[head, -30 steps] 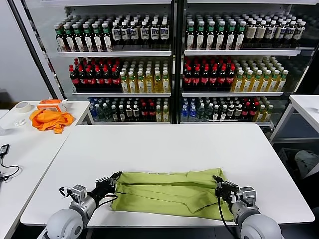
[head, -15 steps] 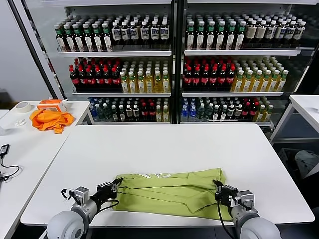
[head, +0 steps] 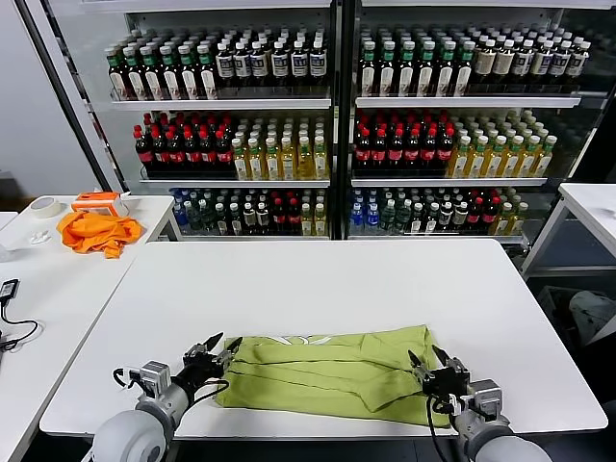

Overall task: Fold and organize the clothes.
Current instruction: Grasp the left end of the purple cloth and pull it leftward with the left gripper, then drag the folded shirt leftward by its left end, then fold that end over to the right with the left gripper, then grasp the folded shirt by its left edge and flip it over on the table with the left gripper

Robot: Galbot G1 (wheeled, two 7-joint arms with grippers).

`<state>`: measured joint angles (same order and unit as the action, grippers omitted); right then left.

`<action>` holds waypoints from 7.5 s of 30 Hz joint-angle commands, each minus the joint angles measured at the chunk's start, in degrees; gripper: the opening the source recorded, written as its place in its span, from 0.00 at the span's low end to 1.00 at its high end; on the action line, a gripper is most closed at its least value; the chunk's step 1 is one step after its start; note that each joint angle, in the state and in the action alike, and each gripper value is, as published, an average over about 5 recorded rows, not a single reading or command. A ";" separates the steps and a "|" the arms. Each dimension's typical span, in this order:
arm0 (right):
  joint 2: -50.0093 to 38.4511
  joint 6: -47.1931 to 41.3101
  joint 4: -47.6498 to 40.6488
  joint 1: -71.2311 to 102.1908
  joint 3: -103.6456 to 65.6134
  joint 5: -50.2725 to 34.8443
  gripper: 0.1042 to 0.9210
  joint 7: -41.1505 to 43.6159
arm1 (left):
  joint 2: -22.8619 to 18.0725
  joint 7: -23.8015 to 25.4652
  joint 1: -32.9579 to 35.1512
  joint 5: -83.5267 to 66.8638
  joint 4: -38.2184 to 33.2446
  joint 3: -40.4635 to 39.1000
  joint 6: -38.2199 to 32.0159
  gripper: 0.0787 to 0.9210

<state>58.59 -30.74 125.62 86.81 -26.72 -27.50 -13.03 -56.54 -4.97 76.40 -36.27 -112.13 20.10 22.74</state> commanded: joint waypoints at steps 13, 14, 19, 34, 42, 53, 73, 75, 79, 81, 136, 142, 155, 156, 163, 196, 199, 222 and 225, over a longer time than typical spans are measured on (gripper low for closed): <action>0.70 1.41 0.76 1.91 0.22 0.40 0.88 0.60 | -9.46 -18.82 1.91 2.37 0.04 -5.86 -1.01 0.88; 0.79 1.57 0.64 1.89 0.38 0.38 0.88 0.65 | -9.61 -18.91 1.83 2.36 0.27 -5.90 -1.02 0.88; 0.76 1.78 0.40 1.84 0.61 0.37 0.88 0.73 | -9.37 -19.20 2.06 2.09 0.30 -6.12 -0.92 0.88; 1.08 2.11 -0.38 1.75 0.39 0.67 0.88 0.71 | -10.14 -18.27 2.26 4.77 0.37 -7.69 -0.15 0.45; 0.39 2.23 -0.36 1.43 0.25 0.67 0.88 0.76 | -12.61 -15.66 2.32 14.68 0.04 -6.00 -1.52 0.17; -0.07 3.12 -0.02 0.91 -0.12 1.16 0.88 0.91 | -4.68 -13.75 3.83 23.08 -4.51 11.47 4.10 0.03; 0.00 3.92 0.08 -0.33 -0.73 1.91 0.88 1.15 | -1.84 -9.09 6.61 19.29 -13.94 15.66 10.23 0.03; 0.11 3.95 0.05 -0.14 -0.90 1.95 0.88 1.15 | -3.08 -8.51 5.81 15.76 -15.53 11.72 10.26 0.03; 0.42 3.95 0.13 0.06 -1.00 2.17 0.88 1.13 | -5.20 -6.89 4.63 10.11 -16.27 5.65 10.27 0.03; 0.55 3.92 0.23 0.12 -1.04 2.29 0.88 1.12 | -6.07 -6.21 3.83 9.09 -15.69 3.22 10.28 0.03; 0.23 3.86 0.51 0.13 -1.20 3.00 0.88 1.23 | -17.02 -7.48 -4.79 7.14 -7.89 -5.72 2.24 0.47; 0.59 4.17 0.22 0.12 -0.91 3.04 0.88 1.33 | -10.40 -7.40 0.95 14.92 -4.60 3.33 1.09 0.67; 0.49 4.39 0.02 0.48 -1.39 3.05 0.88 1.36 | -11.31 -8.89 6.84 15.69 -2.41 4.00 4.38 0.88; 0.51 4.40 0.01 0.51 -1.43 3.06 0.88 1.36 | -11.52 -8.91 6.68 15.65 -2.16 3.72 4.41 0.88; 0.72 4.43 -0.11 0.58 -1.51 3.07 0.88 1.34 | -12.75 -9.49 5.08 15.36 -0.25 3.00 3.86 0.88; 0.22 4.67 0.30 0.49 -1.50 2.87 0.88 1.37 | -9.97 -6.41 3.89 12.23 -6.63 5.78 3.92 0.07; 0.28 4.67 0.31 0.47 -1.67 2.87 0.88 1.38 | -6.37 -6.70 3.85 12.06 -10.59 10.74 6.42 0.04; 1.57 4.78 0.88 0.40 -1.31 3.15 0.88 1.59 | -8.14 0.23 6.06 18.54 -16.28 4.94 9.16 0.03; 1.51 4.81 1.18 1.10 -2.01 3.20 0.88 1.60 | -15.12 2.35 5.78 26.04 -15.03 -7.75 7.41 0.03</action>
<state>59.92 -25.97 126.61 87.33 -28.10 -24.38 -11.42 -58.08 -6.54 82.49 -22.40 -122.80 44.08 31.57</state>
